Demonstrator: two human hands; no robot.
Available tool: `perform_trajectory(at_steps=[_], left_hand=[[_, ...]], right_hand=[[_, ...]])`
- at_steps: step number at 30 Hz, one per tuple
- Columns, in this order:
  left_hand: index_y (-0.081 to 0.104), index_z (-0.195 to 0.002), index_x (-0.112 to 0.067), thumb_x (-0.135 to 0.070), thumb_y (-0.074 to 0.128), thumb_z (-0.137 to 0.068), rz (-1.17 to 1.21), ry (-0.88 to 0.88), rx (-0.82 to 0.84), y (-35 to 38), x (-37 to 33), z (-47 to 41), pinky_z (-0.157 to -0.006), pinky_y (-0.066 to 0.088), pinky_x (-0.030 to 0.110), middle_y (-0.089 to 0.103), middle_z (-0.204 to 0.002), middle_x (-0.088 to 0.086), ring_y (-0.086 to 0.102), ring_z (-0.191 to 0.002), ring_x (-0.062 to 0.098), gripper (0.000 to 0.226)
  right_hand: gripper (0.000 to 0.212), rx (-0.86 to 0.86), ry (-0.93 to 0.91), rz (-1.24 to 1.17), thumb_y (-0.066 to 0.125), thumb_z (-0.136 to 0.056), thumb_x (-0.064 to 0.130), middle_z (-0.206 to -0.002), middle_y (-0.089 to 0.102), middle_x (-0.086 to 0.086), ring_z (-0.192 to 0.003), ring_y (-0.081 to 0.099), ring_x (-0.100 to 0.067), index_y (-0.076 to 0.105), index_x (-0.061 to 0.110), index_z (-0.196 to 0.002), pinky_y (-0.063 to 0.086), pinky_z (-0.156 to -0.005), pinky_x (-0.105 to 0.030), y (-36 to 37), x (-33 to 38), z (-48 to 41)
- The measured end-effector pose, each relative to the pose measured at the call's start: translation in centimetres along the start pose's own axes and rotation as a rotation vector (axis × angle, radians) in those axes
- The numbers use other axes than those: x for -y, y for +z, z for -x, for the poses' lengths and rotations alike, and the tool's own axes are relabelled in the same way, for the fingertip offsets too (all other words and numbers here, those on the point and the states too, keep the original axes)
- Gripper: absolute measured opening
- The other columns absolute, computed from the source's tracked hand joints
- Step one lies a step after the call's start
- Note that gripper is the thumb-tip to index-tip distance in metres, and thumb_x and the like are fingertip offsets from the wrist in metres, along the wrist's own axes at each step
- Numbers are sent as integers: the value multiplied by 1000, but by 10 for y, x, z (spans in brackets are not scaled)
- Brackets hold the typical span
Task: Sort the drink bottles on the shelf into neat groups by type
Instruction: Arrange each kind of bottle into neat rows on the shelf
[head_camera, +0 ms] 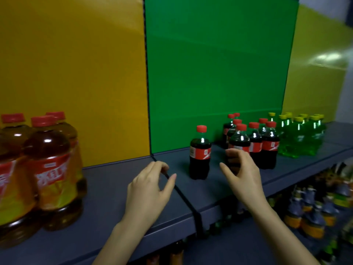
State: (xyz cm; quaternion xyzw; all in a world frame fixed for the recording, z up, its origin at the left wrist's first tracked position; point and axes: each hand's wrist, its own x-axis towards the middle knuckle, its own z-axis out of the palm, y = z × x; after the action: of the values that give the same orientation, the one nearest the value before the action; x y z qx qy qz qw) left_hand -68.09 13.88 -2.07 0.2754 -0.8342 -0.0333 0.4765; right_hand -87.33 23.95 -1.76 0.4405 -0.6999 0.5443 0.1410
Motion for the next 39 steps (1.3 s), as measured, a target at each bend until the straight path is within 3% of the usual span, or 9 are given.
perform_trajectory(at_steps=[3, 6, 9, 13, 20, 26, 30, 37, 39], left_hand=[[46, -118, -23, -46, 56, -85, 36, -103, 122, 40, -23, -18, -71, 42, 25, 49, -103, -13, 53, -91, 8, 41], [28, -135, -20, -56, 58, -79, 55, -210, 222, 77, -36, -36, -92, 46, 36, 42, -137, -6, 50, -117, 17, 73], [24, -137, -17, -59, 65, -72, 92, -309, 238, 101, -44, -51, -96, 43, 36, 39, -141, -1, 47, -123, 21, 87], [30, -128, -17, -58, 71, -65, 101, -383, 215, 121, -45, -63, -94, 44, 35, 46, -133, 1, 49, -120, 21, 85], [37, -118, -17, -33, 79, -68, 275, -417, 217, 127, -31, -68, -88, 41, 24, 51, -116, -5, 50, -107, 10, 68], [29, -126, -18, -17, 74, -74, 487, -473, 331, 120, -16, -74, -100, 40, 26, 47, -121, -7, 48, -114, 7, 69], [26, -131, -17, -12, 71, -77, 539, -483, 400, 118, -6, -81, -102, 39, 25, 45, -128, -6, 45, -119, 7, 70], [28, -127, -26, -11, 70, -79, 610, -478, 361, 124, 3, -84, -90, 43, 12, 45, -118, -22, 44, -114, -3, 66], [31, -125, -30, -11, 70, -79, 627, -462, 352, 125, 6, -83, -93, 45, 16, 46, -119, -24, 45, -115, -4, 63]], right_hand=[[46, -59, 11, 36, 66, -82, 14, -116, 48, -3, -109, 52, -23, 46, 10, -123, 46, -94, -39, -18, -34, -24], [55, -23, 38, 53, 67, -81, 14, -124, 47, -8, -115, 48, -22, 40, 6, -128, 37, -93, -26, -30, -62, -43], [62, 102, 38, 13, 67, -81, 15, -131, 49, -8, -120, 49, -22, 35, 8, -134, 38, -98, -29, -29, -87, -54], [74, 210, -5, -15, 67, -80, 19, -139, 44, -6, -126, 45, -23, 27, 10, -142, 37, -106, -41, -24, -105, -58], [66, 342, -53, -102, 70, -78, 21, -119, 36, 3, -114, 48, -19, 36, 14, -135, 39, -98, -29, -11, -109, -68], [69, 638, 35, -255, 72, -77, 28, -119, 51, 9, -114, 49, -9, 32, 19, -133, 37, -94, -22, 11, -105, -87], [69, 673, 27, -236, 73, -76, 33, -125, 54, 4, -116, 50, -12, 34, 17, -131, 40, -97, -26, 30, -106, -101], [65, 652, 14, -224, 73, -75, 34, -125, 50, 0, -119, 48, -16, 38, 15, -126, 40, -98, -29, 67, -104, -116], [65, 646, 3, -256, 72, -76, 33, -128, 49, 1, -120, 47, -15, 38, 16, -129, 39, -99, -28, 74, -105, -116]])
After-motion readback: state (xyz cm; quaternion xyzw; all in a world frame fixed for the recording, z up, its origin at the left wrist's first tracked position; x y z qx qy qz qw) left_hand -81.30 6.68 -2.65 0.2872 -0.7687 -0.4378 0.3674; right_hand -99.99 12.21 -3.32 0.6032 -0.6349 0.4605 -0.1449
